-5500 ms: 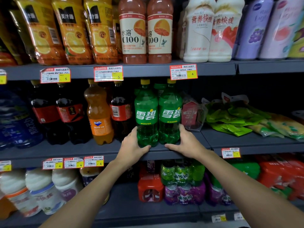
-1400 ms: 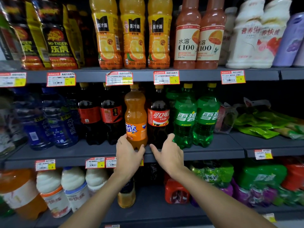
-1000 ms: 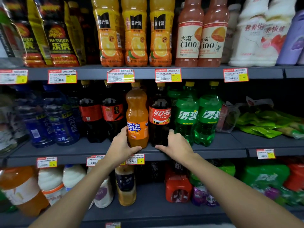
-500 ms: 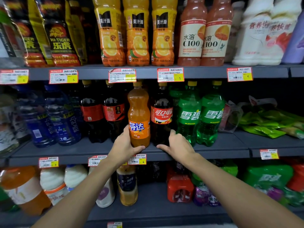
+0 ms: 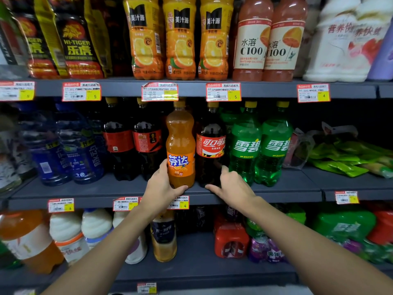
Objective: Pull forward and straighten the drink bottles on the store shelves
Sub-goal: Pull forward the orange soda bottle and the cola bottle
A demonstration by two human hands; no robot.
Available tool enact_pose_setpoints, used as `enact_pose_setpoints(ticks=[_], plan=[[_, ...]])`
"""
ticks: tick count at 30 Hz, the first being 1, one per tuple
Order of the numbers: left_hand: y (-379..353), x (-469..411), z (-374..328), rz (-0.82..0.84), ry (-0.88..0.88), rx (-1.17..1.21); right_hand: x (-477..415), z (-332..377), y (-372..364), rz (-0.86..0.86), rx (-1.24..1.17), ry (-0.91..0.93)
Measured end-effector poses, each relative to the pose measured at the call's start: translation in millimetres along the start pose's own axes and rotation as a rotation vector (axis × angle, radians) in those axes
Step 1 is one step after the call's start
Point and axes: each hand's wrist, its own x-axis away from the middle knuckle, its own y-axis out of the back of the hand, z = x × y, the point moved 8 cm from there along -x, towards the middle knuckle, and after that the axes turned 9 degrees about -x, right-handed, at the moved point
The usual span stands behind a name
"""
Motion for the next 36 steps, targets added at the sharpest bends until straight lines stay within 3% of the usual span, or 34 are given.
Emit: enact_pose_setpoints(ticks=[19,24,30,36], plan=[[2.6,-0.3,-5.1,0.036,-0.037,-0.031,4.0,-0.6,1.2,-0.016,0.051,0.001],[10.3,1.4,-9.2,-0.006,-0.043,-0.166,3.1,8.3,8.6,-0.051,0.229,0.123],[21.6,2.2,-8.8,0.030,-0.013,-0.266,-0.9,28.0,14.2,-0.010,0.224,0.285],[67.0,18.9,-0.3,-0.273,-0.069,-0.375,14.4,78.0,2.5,-0.007,0.063,0.423]])
